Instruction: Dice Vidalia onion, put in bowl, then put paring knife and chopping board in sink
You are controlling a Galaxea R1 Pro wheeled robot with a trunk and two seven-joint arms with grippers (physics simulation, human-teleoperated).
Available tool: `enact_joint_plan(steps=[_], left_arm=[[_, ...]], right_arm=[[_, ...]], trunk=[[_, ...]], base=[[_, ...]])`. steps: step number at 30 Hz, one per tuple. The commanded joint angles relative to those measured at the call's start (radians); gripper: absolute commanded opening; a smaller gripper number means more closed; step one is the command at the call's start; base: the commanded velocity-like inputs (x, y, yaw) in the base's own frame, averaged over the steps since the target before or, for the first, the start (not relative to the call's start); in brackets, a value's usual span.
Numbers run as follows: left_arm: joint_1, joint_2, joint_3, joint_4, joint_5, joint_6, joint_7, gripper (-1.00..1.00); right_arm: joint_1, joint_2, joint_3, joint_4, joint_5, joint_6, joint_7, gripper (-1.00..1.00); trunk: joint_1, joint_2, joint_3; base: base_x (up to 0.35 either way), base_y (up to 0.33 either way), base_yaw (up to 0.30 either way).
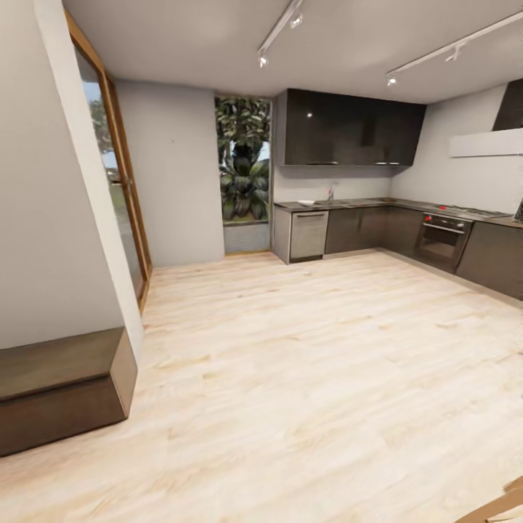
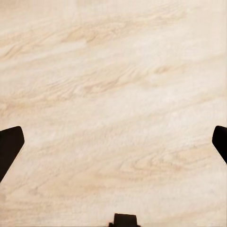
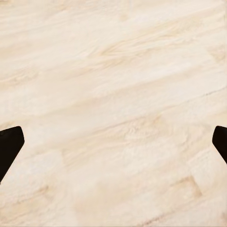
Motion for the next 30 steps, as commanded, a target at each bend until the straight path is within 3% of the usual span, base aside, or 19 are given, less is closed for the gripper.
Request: enact_joint_plan(steps=[1,30], left_arm=[[0.000,0.000,0.001,0.001,0.002,-0.003,0.000,1.00],[0.000,0.000,0.001,0.001,0.002,-0.003,0.000,1.00]], right_arm=[[-0.001,0.000,0.000,0.001,0.000,-0.003,-0.002,1.00],[-0.001,0.000,0.000,0.001,-0.001,-0.003,-0.002,1.00]], trunk=[[0.001,0.000,-0.001],[0.001,0.000,-0.001]], base=[[0.345,0.099,-0.191],[0.345,0.100,-0.244]])
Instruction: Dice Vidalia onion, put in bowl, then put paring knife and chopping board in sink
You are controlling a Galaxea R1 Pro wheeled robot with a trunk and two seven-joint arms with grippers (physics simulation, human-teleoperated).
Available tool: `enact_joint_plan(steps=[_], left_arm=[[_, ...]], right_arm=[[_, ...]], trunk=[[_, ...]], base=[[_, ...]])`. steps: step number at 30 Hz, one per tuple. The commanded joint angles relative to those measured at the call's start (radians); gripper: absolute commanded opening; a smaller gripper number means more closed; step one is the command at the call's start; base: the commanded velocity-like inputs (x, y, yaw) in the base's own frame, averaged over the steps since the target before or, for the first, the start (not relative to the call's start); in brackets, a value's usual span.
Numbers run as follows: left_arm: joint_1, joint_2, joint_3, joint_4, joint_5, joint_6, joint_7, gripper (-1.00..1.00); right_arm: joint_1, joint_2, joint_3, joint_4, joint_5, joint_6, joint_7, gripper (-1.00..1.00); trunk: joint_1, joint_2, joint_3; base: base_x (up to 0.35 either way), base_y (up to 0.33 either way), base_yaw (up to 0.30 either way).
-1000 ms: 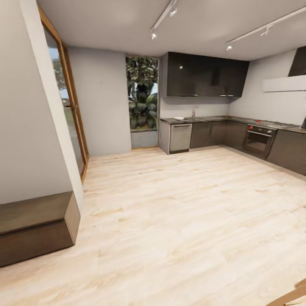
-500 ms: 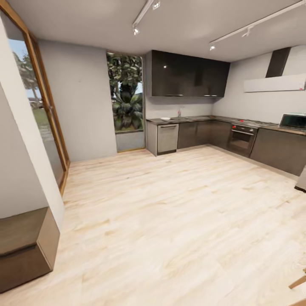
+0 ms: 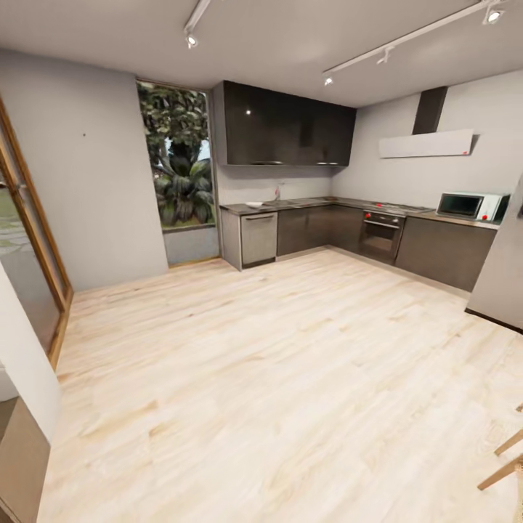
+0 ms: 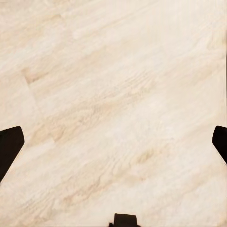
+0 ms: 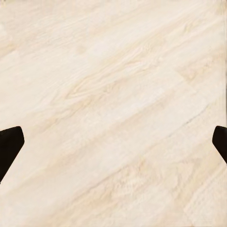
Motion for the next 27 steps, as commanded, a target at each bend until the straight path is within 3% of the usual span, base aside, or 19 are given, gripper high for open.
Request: enact_joint_plan(steps=[1,17,27], left_arm=[[0.000,0.000,0.001,0.000,0.002,-0.003,0.000,1.00],[0.000,0.000,0.001,0.000,0.002,-0.003,0.000,1.00],[-0.001,0.000,0.000,0.001,0.001,-0.003,0.000,1.00]], right_arm=[[-0.001,0.000,0.000,0.001,0.000,-0.003,-0.002,1.00],[0.000,0.000,0.000,0.000,0.000,-0.004,-0.002,1.00],[0.000,0.000,0.000,-0.001,0.000,-0.005,-0.002,1.00]], trunk=[[0.001,0.000,-0.001],[0.001,0.000,-0.001],[0.001,0.000,-0.001]], base=[[0.345,0.101,-0.265],[0.345,0.101,-0.248],[0.345,0.095,-0.020]])
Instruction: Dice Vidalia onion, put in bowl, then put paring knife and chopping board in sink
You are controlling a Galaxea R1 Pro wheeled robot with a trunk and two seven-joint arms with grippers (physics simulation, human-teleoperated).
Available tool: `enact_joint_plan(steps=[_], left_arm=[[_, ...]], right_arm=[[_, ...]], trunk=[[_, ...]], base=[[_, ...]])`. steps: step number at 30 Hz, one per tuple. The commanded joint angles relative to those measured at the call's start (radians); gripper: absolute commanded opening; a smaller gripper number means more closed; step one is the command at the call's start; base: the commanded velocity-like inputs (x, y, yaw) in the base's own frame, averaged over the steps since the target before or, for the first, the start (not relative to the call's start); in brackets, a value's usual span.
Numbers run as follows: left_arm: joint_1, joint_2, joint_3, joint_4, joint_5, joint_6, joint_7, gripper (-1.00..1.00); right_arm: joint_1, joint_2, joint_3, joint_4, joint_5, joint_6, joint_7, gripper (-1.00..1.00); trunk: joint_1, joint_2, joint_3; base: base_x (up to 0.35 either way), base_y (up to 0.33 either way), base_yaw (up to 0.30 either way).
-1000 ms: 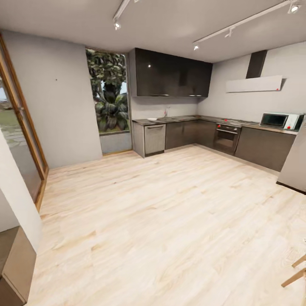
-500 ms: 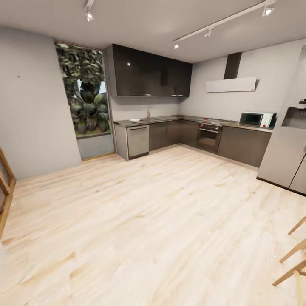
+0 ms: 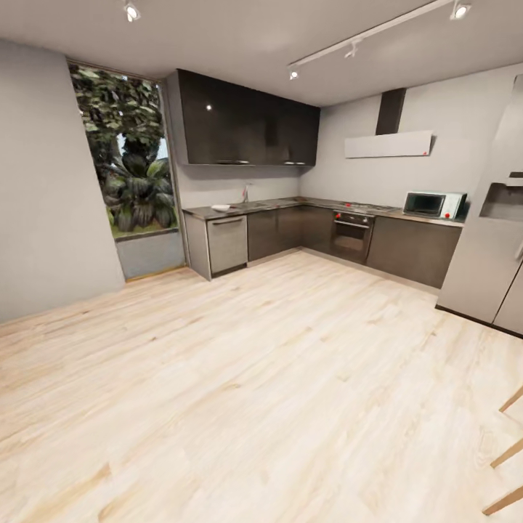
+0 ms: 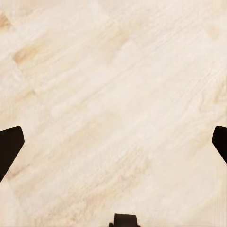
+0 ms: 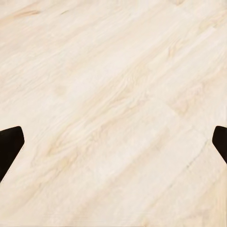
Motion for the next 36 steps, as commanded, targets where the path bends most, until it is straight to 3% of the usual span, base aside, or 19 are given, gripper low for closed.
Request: enact_joint_plan(steps=[1,9,23,36], left_arm=[[-0.001,0.000,0.001,0.001,0.002,-0.003,0.000,1.00],[0.000,0.000,0.001,0.001,0.002,-0.003,0.000,1.00],[0.000,0.000,0.001,0.002,0.003,-0.003,0.000,1.00],[0.000,0.000,0.000,0.002,0.003,-0.003,0.000,1.00]], right_arm=[[-0.001,0.000,0.000,0.001,0.000,-0.003,-0.002,1.00],[0.000,0.000,0.000,0.000,0.000,-0.003,-0.002,1.00],[0.000,0.000,0.000,0.000,0.000,-0.003,-0.002,1.00],[0.000,0.000,0.000,0.000,0.003,-0.003,-0.002,1.00]], trunk=[[0.001,0.000,-0.001],[0.001,0.000,-0.001],[0.001,0.000,-0.001],[0.001,0.000,-0.005]], base=[[0.345,0.076,0.000],[0.345,0.039,-0.069],[0.345,0.001,-0.232],[0.345,0.000,-0.082]])
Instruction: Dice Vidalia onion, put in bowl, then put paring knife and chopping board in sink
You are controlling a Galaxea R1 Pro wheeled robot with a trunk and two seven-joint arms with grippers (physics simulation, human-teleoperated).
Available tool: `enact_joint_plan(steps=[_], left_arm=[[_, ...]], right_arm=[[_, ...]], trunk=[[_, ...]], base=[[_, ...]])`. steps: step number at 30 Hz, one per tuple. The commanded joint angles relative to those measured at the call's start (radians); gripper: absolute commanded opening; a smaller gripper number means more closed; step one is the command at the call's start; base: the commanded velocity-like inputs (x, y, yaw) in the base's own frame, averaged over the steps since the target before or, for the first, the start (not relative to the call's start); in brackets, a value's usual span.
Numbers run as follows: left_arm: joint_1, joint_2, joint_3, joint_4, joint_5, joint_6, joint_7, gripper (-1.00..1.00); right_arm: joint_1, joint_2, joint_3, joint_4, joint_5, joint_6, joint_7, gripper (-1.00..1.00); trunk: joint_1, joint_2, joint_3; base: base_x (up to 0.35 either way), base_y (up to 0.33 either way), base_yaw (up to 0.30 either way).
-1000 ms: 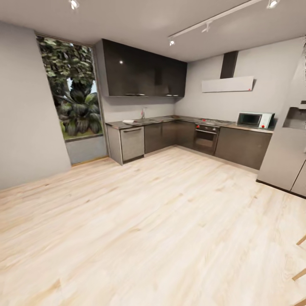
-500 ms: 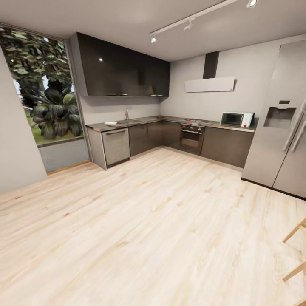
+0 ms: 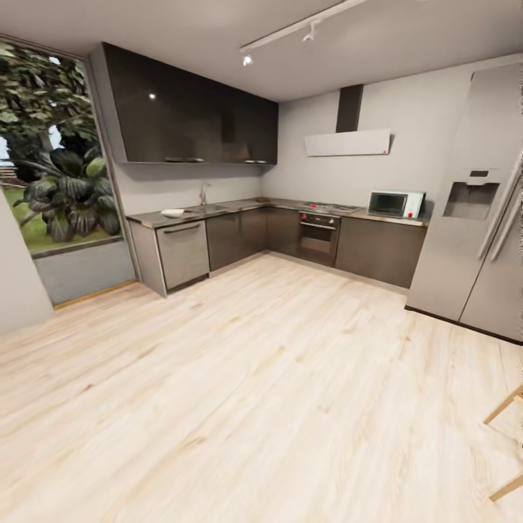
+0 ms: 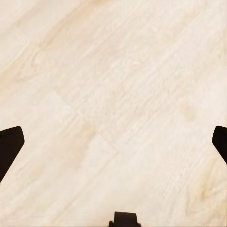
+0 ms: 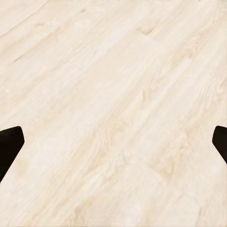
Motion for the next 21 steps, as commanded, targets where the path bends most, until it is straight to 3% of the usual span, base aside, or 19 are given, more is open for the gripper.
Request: enact_joint_plan(steps=[1,21], left_arm=[[0.000,0.000,0.001,0.001,0.002,-0.003,0.000,1.00],[0.000,0.000,0.002,0.011,0.001,-0.003,0.000,1.00]], right_arm=[[-0.001,0.000,0.000,0.001,0.000,-0.003,-0.002,1.00],[-0.001,0.000,0.000,0.001,0.000,-0.003,-0.002,1.00]], trunk=[[0.001,0.000,-0.002],[0.001,0.000,-0.004]], base=[[0.345,0.000,-0.137],[0.345,0.000,-0.020]])
